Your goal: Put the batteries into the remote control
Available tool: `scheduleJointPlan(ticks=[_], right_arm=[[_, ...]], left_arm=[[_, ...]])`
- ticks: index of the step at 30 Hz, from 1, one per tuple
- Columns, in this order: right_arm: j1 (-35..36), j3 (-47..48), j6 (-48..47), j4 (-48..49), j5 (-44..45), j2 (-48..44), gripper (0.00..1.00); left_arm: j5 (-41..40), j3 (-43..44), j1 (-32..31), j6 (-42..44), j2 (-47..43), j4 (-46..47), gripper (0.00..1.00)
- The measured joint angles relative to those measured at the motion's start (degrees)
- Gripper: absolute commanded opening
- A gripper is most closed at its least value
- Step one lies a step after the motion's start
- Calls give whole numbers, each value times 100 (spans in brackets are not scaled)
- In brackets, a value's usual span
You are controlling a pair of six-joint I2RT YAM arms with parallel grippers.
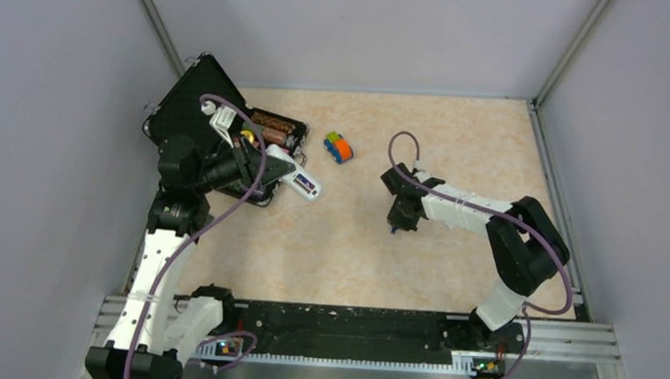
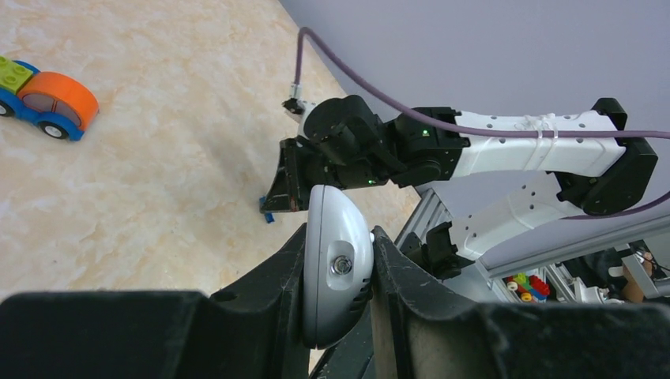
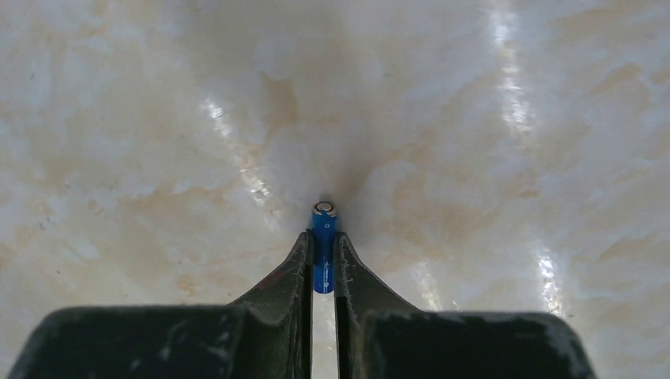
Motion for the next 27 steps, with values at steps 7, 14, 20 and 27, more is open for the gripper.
scheduleJointPlan(ticks=[7, 14, 20, 27], right_arm=[[-310, -640, 1985, -26, -17, -898, 0], [-319, -774, 3676, -293, -20, -1093, 0], [-321, -1095, 4503, -487, -31, -1095, 0], [-323, -1145, 4911, -573, -42, -1097, 28]], left_arm=[[0, -146, 0, -133, -2, 101, 0], [-2, -208, 0, -197, -28, 238, 0], [-4, -210, 0, -236, -52, 247, 0], [-11, -214, 0, -254, -52, 249, 0]])
